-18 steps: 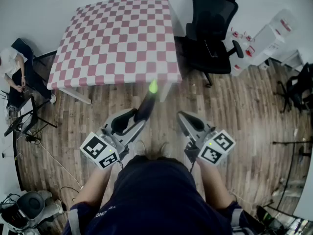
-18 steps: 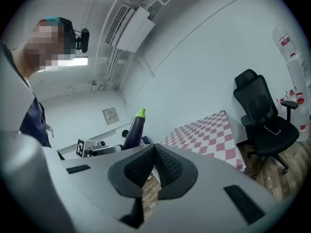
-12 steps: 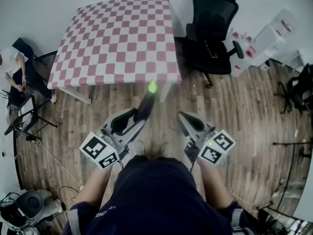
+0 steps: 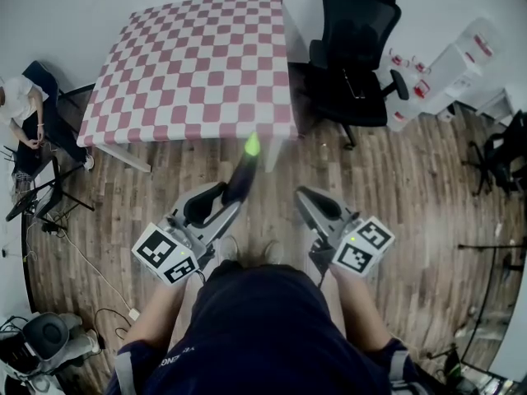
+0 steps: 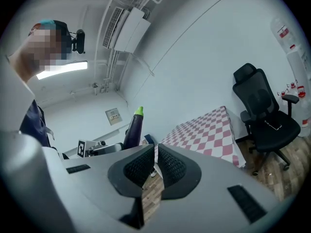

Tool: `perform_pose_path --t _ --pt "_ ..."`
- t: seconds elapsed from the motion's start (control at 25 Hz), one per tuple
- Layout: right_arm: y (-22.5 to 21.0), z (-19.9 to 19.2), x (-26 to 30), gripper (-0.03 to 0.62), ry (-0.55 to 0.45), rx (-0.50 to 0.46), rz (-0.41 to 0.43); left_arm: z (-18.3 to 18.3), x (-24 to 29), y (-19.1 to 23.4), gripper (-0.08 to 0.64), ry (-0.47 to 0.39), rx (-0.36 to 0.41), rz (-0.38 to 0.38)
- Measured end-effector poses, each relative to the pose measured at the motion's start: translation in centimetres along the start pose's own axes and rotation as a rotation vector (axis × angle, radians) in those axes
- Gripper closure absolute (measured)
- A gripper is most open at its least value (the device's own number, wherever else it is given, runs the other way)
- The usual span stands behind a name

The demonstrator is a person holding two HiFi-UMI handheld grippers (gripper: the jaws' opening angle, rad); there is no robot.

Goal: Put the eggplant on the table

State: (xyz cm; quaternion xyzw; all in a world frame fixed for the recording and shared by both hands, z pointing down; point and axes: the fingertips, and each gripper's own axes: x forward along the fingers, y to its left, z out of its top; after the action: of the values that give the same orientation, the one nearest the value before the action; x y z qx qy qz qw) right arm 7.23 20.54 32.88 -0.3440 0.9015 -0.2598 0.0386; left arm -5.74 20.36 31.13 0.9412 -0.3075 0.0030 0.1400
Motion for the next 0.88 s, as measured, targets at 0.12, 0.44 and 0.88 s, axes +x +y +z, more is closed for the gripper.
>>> perform_pose_path --t 0.12,0.44,0.88 --pt "-1.2 0.0 -0.9 0.574 0.018 -0.014 0.003 -0.6 1.1 -0.6 0.37 0.003 -0.002 0.014" --pt "-4.5 -0.5 -2.5 0.574 0.064 -0.019 0.002 -2.7 3.5 -1.1 0.37 0.024 -0.028 0.056" --pt "-10.1 -0.5 -1.3 0.575 0.107 0.022 -0.081 -3.3 4.6 3.3 0.37 0.033 -0.052 0.105"
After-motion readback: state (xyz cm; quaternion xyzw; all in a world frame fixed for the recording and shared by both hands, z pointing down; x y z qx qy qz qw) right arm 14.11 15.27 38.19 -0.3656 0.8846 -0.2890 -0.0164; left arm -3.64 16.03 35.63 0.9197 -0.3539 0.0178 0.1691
